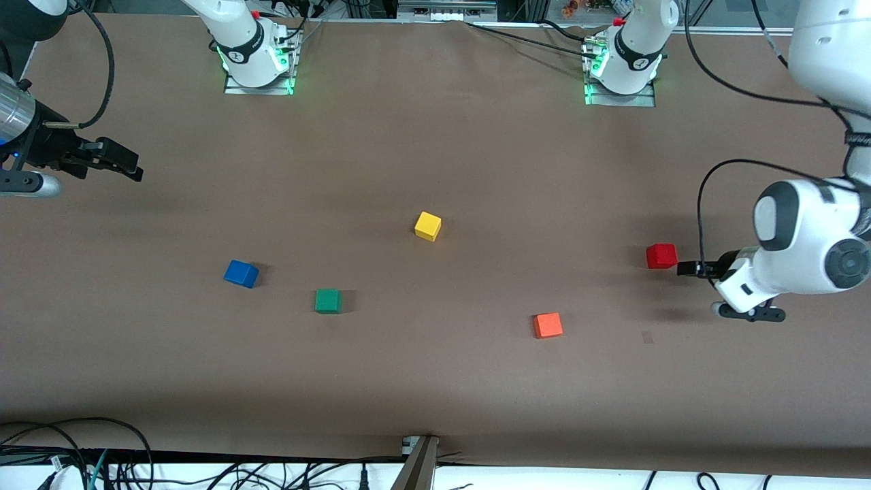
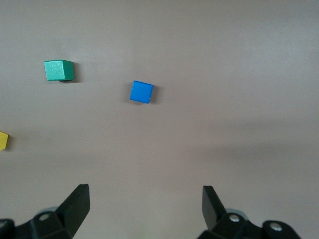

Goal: Pass red block to right arm, stack on blue
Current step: 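Move the left gripper down over the red cube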

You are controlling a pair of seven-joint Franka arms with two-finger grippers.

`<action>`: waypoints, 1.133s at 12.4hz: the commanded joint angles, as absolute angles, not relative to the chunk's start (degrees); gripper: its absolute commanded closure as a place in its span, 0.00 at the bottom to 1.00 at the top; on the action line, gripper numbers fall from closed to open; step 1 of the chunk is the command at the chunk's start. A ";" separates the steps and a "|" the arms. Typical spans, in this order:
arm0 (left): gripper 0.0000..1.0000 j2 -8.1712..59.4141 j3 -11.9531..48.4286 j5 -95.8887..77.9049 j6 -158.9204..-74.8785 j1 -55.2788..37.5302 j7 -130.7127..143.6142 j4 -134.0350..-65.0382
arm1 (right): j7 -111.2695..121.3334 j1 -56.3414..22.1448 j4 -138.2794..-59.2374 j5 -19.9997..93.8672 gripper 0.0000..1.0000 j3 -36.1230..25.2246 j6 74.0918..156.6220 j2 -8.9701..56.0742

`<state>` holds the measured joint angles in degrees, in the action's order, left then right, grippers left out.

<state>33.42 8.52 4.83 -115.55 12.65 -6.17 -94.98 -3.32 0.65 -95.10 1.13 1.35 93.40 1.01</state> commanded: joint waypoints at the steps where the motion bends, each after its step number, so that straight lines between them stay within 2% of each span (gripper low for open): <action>1: 0.00 31.56 8.44 6.68 -121.96 12.39 -6.07 -102.18 | -2.64 1.14 -94.83 2.02 0.00 1.49 93.08 0.97; 3: 0.00 31.46 8.53 6.68 -126.02 12.57 -4.49 -106.16 | -2.64 1.14 -94.83 2.02 0.00 1.41 93.08 0.97; 5: 0.00 30.16 8.70 6.68 -126.21 12.66 -3.61 -109.14 | -2.64 1.14 -94.83 2.02 0.00 1.41 93.08 0.97; 13: 0.00 28.30 8.88 6.68 -126.03 12.66 -3.78 -111.88 | -2.46 1.14 -94.83 2.02 0.00 1.49 92.99 0.97; 14: 0.03 28.47 8.88 6.68 -126.04 12.66 -4.13 -111.80 | -2.46 1.14 -94.83 2.02 0.00 1.49 92.99 0.97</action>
<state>30.23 8.67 4.98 -125.49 12.65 -4.74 -109.89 -3.32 0.65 -95.11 1.13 1.35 93.40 1.02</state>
